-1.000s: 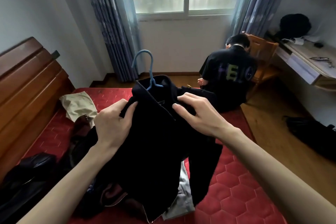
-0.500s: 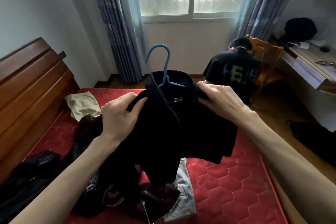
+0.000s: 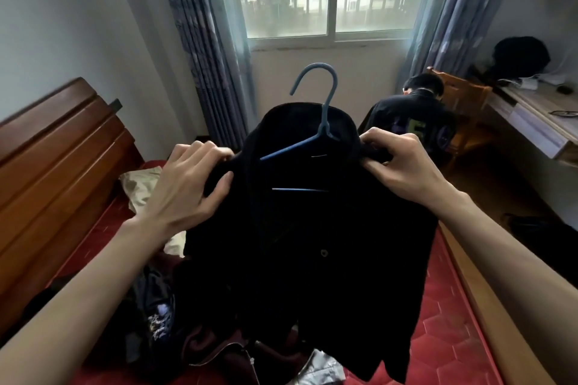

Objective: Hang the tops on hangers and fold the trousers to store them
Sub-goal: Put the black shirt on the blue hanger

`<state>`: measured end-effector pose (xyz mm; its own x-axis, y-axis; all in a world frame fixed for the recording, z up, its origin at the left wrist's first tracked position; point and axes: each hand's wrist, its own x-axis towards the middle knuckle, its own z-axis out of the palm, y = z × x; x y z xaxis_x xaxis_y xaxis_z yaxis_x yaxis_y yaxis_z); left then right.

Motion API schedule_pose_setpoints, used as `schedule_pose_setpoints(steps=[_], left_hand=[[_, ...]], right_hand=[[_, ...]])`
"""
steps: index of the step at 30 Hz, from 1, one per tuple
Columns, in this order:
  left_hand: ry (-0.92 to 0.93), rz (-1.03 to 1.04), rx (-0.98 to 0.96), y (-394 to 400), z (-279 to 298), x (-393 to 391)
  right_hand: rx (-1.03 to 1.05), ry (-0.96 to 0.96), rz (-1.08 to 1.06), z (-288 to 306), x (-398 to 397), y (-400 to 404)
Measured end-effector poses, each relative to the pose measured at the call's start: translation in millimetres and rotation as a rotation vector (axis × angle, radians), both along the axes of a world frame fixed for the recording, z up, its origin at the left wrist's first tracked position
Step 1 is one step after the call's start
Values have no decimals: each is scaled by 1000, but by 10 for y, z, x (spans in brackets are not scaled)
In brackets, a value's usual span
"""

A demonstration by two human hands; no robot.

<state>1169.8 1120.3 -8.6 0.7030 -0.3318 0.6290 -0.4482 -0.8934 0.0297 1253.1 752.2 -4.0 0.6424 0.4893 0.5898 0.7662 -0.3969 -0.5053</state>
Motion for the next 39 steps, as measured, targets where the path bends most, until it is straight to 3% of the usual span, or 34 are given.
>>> schedule_pose_setpoints(steps=[3, 9, 13, 19, 24, 29, 35, 39], left_hand=[[-22, -79, -110, -282, 87, -8], [8, -160, 35, -955, 187, 139], [170, -222, -170, -990, 83, 199], [167, -150, -407, -1039, -85, 155], [212, -180, -511, -1145, -14, 154], [251, -186, -436, -1287, 70, 210], [274, -147, -302, -1247, 166, 300], [325, -178, -440, -1306, 176, 283]], right_hand=[[7, 27, -3, -49, -18, 10], [-2, 48, 49, -119, -60, 39], [-150, -40, 39, -179, -64, -84], [-406, -164, -132, -222, 18, -351], [-340, -329, -81, -175, -89, -297], [-300, -452, -166, -128, -150, -44], [-183, -347, -188, -168, -81, -5], [-180, -259, -135, -209, -74, 18]])
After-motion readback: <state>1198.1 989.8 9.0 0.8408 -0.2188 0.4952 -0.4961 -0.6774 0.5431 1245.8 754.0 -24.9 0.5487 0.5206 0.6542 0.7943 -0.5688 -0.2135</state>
